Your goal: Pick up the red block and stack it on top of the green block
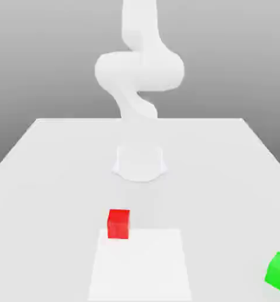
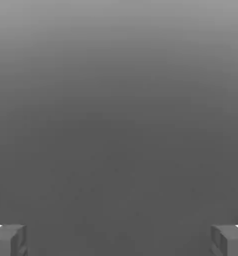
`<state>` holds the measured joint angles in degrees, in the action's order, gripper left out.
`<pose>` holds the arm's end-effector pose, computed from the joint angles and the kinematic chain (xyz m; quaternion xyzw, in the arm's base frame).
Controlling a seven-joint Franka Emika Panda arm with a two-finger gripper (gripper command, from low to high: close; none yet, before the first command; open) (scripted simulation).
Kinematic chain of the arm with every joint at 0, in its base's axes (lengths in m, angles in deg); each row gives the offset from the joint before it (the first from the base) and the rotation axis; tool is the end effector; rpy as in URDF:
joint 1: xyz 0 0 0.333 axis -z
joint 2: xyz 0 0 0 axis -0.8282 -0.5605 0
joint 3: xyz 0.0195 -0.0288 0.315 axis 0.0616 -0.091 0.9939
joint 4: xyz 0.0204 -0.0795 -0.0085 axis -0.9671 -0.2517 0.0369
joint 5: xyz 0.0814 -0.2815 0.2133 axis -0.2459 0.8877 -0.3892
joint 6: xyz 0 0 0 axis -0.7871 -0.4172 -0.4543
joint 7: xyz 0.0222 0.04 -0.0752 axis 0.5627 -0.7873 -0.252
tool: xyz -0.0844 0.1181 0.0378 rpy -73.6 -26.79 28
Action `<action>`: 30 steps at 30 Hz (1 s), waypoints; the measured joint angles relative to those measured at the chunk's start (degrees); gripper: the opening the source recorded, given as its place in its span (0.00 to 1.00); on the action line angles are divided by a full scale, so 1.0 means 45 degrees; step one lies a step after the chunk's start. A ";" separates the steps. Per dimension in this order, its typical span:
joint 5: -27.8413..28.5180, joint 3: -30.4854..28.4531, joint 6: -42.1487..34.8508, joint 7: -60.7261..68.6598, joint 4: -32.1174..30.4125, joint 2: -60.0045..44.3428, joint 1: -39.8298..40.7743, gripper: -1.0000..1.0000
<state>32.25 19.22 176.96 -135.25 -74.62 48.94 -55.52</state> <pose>0.3682 -0.0060 0.6312 -0.8605 0.3661 -0.3280 0.1341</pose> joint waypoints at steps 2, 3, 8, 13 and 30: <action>0.0084 -0.0094 0.0614 0.0077 -0.0847 -0.0705 0.0089 0.50; 0.0124 -0.0144 0.0916 0.0116 -0.1265 -0.1053 0.0133 0.50; 0.0308 -0.0423 0.2416 0.0324 -0.3361 -0.2789 0.0363 0.50; 0.0487 -0.0762 0.4009 0.0565 -0.5605 -0.4680 0.0616 0.50; -0.0799 -0.0170 0.9508 0.1906 -0.7384 -1.1350 0.1502 0.00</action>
<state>28.66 18.45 219.75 -126.67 -107.85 -2.13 -48.76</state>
